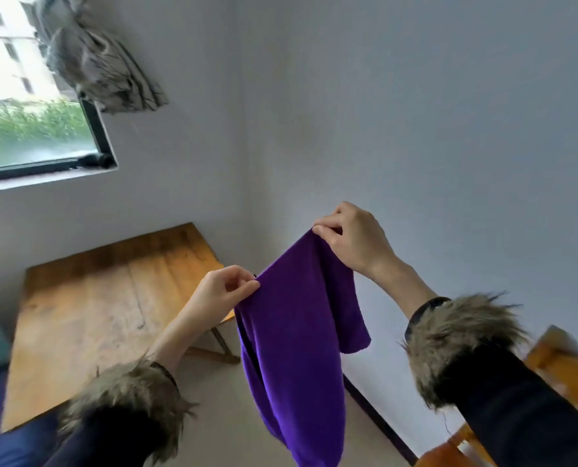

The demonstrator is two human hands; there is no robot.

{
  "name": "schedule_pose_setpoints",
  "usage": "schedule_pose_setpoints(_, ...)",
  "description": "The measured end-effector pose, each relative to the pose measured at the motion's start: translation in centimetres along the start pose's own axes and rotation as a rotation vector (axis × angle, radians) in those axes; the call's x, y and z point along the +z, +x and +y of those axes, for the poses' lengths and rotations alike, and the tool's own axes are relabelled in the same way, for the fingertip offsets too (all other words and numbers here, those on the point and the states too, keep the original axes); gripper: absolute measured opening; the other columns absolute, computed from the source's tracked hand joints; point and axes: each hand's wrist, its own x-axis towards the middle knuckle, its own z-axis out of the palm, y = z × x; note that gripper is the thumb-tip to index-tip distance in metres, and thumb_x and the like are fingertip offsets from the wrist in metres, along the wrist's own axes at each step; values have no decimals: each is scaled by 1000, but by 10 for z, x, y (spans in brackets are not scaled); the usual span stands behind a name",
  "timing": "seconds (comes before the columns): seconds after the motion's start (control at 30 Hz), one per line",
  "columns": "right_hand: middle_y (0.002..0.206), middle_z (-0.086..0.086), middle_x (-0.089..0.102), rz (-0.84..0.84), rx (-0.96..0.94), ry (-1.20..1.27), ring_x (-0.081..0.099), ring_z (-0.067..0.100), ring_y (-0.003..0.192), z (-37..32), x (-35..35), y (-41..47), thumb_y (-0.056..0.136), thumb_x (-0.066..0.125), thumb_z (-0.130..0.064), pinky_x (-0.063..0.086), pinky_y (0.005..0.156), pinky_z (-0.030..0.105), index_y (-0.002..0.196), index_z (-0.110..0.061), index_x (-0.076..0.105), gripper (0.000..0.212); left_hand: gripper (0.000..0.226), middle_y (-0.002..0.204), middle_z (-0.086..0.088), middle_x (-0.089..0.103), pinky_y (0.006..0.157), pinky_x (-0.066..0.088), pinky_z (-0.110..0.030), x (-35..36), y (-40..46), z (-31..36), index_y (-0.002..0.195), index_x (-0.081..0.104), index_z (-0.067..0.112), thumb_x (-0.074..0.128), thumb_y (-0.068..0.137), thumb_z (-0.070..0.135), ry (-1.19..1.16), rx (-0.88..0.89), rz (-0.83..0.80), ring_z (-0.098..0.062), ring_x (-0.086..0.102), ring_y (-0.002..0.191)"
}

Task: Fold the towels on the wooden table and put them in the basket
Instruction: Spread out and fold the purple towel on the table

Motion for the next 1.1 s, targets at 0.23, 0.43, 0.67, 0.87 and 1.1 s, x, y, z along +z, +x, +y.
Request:
schedule_pose_setpoints(0.23, 91, 2, 57, -22, -112, 115, 55, 19, 88, -97, 106, 92, 92, 55, -23, 44, 78, 30, 96, -22, 74, 19, 20, 67, 8, 61, 70, 47, -31, -132, 22, -74, 70, 61, 28, 65, 85, 15, 155, -45, 166, -12, 54, 66)
schedule_pose_setpoints(0.43, 95, 7, 61, 17, -150, 227, 57, 21, 90, -158, 164, 179, 91, 57, -21, 43, 81, 29, 96, -18, 74, 18, 7, 73, 0, 65, 68, 39, -23, -211, 52, -123, 82, 69, 14, 64, 83, 8, 347, -118, 361, -17, 57, 71)
schedule_pose_setpoints(0.67, 87, -1, 53, 0, -230, 280, 51, 15, 84, -187, 235, 284, 91, 56, -23, 39, 77, 24, 97, -19, 74, 19, 11, 83, -11, 68, 74, 44, -29, -306, 106, -169, 84, 69, 6, 60, 79, 4, 509, -179, 686, -26, 62, 79)
schedule_pose_setpoints(0.87, 87, 0, 56, 3, -260, 356, 56, 19, 89, -199, 287, 381, 90, 58, -22, 40, 78, 24, 100, -17, 73, 19, 11, 91, -14, 67, 78, 44, -34, -369, 166, -214, 87, 67, 6, 58, 81, 7, 600, -343, 845, -30, 59, 87)
schedule_pose_setpoints(1.1, 103, 11, 64, -31, -203, 313, 57, 28, 100, -200, 348, 476, 92, 54, -22, 40, 81, 27, 104, -15, 72, 22, 16, 94, -15, 68, 81, 43, -34, -418, 234, -250, 90, 67, 6, 56, 80, 10, 567, -494, 923, -33, 59, 94)
